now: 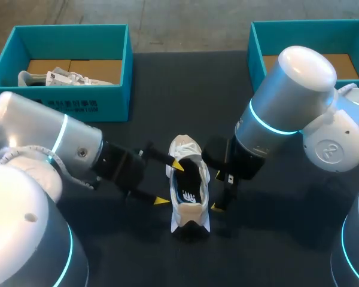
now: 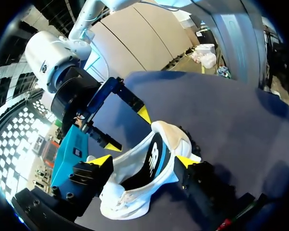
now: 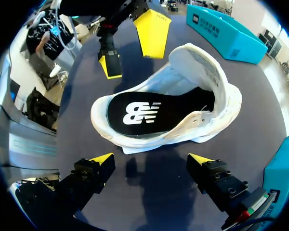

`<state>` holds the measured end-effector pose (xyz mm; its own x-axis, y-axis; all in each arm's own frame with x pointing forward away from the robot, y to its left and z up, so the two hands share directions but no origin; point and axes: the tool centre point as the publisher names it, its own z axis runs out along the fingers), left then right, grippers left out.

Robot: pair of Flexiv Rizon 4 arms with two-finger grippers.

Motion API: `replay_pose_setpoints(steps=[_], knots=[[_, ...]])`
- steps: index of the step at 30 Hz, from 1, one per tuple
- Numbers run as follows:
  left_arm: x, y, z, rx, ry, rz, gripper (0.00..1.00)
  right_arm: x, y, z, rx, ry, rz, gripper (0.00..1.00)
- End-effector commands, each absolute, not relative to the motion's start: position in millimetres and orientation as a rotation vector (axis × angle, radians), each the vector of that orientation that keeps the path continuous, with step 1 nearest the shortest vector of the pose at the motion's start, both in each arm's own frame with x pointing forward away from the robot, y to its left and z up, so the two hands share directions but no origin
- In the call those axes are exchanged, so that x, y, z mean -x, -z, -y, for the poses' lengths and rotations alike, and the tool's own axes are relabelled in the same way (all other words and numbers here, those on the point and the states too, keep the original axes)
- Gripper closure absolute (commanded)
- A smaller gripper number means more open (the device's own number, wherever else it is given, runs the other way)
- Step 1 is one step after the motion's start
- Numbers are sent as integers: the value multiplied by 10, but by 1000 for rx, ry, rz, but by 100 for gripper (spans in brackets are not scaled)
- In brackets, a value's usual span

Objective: Take the shoe out of the shoebox, open the shoe tongue, remove and reinsert the insole, then place the shoe into the shoebox

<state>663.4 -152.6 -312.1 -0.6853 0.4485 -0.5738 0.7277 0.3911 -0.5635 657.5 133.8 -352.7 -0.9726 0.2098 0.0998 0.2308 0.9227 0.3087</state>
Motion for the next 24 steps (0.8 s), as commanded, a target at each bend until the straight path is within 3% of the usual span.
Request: replay_pose_setpoints(steps=[1,5,8,10,19,24], knots=[[-6608,2926,1321,-1113,1134,-2418,6,-6559,3534,-1345,349,493,3021,0],[-6634,2829,1163,-1175,1132,-2481,2,-6559,3534,-1345,349,493,3021,0],[-6639,2761,1059,-1233,1119,-2528,5,-6559,3534,-1345,349,493,3021,0],[-6640,2714,1000,-1281,1100,-2560,14,-6559,3534,-1345,349,493,3021,0],[-6613,2517,796,-1461,829,-2674,7,-6536,3392,-834,330,472,3015,0],[-6605,2413,725,-1532,720,-2736,17,-6542,3247,-501,315,437,3033,0]])
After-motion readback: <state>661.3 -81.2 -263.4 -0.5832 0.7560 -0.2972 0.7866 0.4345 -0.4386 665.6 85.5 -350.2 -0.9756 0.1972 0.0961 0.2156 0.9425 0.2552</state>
